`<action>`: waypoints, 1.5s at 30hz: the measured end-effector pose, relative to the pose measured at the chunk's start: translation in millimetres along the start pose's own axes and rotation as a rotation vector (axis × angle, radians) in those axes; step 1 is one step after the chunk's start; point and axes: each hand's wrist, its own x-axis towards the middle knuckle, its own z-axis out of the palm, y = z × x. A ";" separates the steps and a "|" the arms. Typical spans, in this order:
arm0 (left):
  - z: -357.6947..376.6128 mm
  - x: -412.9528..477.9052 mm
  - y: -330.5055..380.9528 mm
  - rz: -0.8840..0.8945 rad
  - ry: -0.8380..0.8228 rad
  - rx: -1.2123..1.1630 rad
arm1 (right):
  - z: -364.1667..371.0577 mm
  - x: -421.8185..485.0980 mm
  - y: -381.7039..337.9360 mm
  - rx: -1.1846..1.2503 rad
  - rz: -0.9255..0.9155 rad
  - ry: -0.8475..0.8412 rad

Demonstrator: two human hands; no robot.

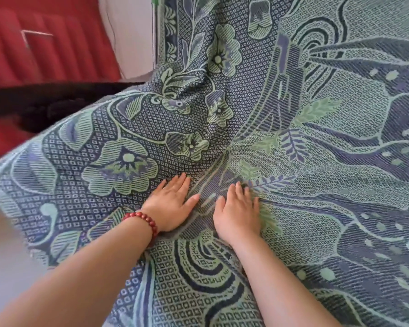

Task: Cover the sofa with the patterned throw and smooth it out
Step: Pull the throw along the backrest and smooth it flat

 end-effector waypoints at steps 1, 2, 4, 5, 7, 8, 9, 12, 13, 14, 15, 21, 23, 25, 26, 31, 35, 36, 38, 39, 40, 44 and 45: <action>2.0 0.4 -2.3 0.001 -0.005 -0.012 | 0.2 -0.1 -0.6 -0.018 0.001 -0.012; 2.4 0.3 -3.4 0.002 -0.015 -0.013 | 0.4 -2.0 -1.6 -0.023 0.008 -0.022; -1.3 3.3 0.2 0.003 -0.030 -0.006 | -0.2 -7.2 -3.5 -0.013 0.020 -0.023; -5.1 6.6 2.9 0.015 -0.026 0.011 | 0.3 -10.6 -5.3 -0.002 0.027 -0.016; -11.8 17.7 10.0 0.085 0.015 0.066 | 2.3 -17.7 -7.5 0.010 0.042 -0.002; -14.2 23.2 10.7 0.114 0.046 0.097 | 3.2 -19.8 -9.4 0.011 0.041 0.002; -15.1 28.8 10.2 0.134 0.067 0.122 | 4.2 -20.9 -10.3 0.013 0.041 0.009; -7.8 35.7 1.8 0.131 0.063 0.132 | 5.9 -21.9 -11.6 0.020 0.034 0.000; -2.7 33.6 -0.2 0.138 0.050 0.123 | 7.3 -24.0 -11.4 0.016 0.034 -0.011; -2.0 31.5 -3.0 0.142 0.051 0.112 | 7.1 -24.6 -12.4 0.016 0.029 -0.015; -2.3 30.3 -4.1 0.151 0.047 0.099 | 6.9 -26.7 -12.7 0.022 0.033 -0.019; -14.2 6.0 28.0 0.290 0.055 0.012 | -9.2 -60.6 -6.3 -0.034 0.102 -0.062; -4.6 -13.4 51.0 0.388 0.030 0.068 | -12.0 -70.0 -1.7 -0.070 0.124 -0.090; 6.8 -24.0 63.4 0.439 0.026 0.136 | -13.1 -73.4 2.5 -0.088 0.121 -0.122; 10.3 -25.2 62.3 0.434 0.030 0.141 | -14.5 -73.1 4.1 -0.093 0.114 -0.121; 16.8 -31.9 48.7 0.414 0.006 0.064 | -25.1 -82.4 36.7 -0.163 0.156 -0.184; 8.1 -32.9 65.1 0.367 0.004 0.102 | -17.9 -93.1 47.2 -0.158 0.140 -0.174; 6.2 -36.1 75.0 0.388 0.024 0.090 | -16.1 -91.7 46.2 -0.149 0.137 -0.154; 10.4 -44.6 93.6 0.470 0.044 0.034 | -15.7 -89.7 46.0 -0.156 0.127 -0.136; 15.2 -48.4 99.2 0.502 0.031 0.000 | -16.2 -89.9 47.1 -0.163 0.120 -0.142; 20.6 -51.6 101.9 0.513 0.015 -0.025 | -16.6 -91.3 48.9 -0.161 0.118 -0.152; 29.0 -55.6 92.5 0.474 -0.027 -0.020 | -20.6 -102.2 66.6 -0.155 0.163 -0.184; 28.3 -56.4 91.3 0.478 -0.036 -0.002 | -24.2 -107.5 77.5 -0.170 0.194 -0.202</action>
